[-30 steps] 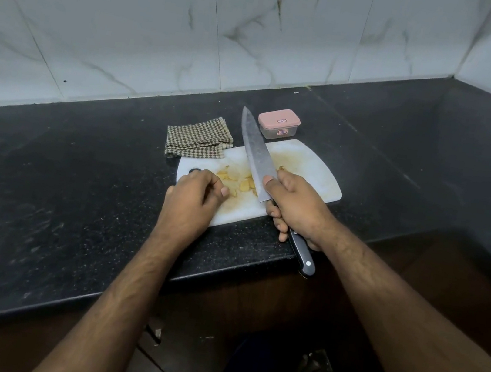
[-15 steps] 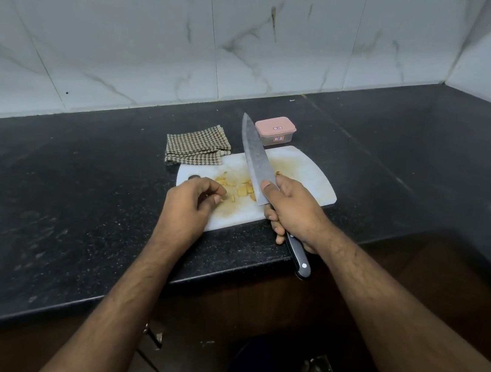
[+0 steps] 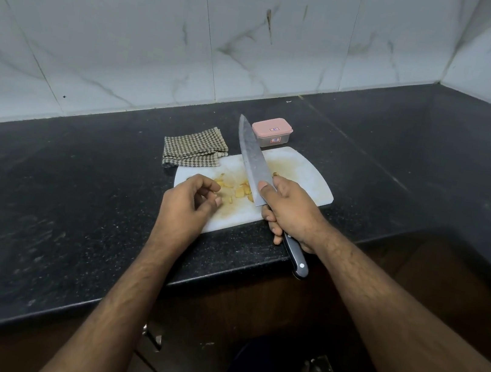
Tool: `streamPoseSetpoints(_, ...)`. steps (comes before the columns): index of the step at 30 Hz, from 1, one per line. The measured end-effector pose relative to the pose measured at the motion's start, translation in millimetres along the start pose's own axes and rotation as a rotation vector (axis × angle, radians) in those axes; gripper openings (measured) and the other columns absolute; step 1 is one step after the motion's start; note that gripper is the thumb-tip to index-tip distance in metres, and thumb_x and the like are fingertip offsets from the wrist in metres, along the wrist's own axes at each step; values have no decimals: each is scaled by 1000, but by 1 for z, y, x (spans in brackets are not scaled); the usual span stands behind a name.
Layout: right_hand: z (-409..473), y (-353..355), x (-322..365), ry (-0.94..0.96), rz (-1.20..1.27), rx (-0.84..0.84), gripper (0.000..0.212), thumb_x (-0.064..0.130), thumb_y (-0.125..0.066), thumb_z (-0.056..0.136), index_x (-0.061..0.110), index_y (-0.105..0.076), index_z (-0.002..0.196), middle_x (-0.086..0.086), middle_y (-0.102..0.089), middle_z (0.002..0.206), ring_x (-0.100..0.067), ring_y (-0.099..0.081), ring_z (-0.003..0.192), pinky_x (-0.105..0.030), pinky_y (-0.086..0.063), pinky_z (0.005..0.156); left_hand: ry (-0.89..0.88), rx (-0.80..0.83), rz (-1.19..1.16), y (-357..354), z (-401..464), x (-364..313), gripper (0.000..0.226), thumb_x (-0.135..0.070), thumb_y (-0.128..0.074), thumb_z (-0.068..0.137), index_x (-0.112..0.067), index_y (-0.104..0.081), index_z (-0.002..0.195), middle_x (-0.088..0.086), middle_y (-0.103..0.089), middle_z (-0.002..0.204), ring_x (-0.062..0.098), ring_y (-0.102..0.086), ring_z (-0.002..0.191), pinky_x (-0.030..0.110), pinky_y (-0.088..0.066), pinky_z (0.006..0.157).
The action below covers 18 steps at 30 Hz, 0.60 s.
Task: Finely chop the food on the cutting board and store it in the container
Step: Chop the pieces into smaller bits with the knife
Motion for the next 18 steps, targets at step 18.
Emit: streamPoseSetpoints(18, -2, 5, 1, -8, 40, -29, 30, 38, -43, 107, 11, -55, 114, 4, -48, 58, -9, -41, 41, -26, -46, 39, -17, -86, 94, -3, 33, 0, 3, -24, -73, 93, -26, -74, 91, -12, -72, 81, 15, -68, 74, 42, -61, 76)
Point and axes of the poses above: each hand's wrist, its own z-axis towards the middle knuckle, its own y-axis out of the back of the hand, x = y × z, the point moved 3 cm from there along z, towards the middle knuckle
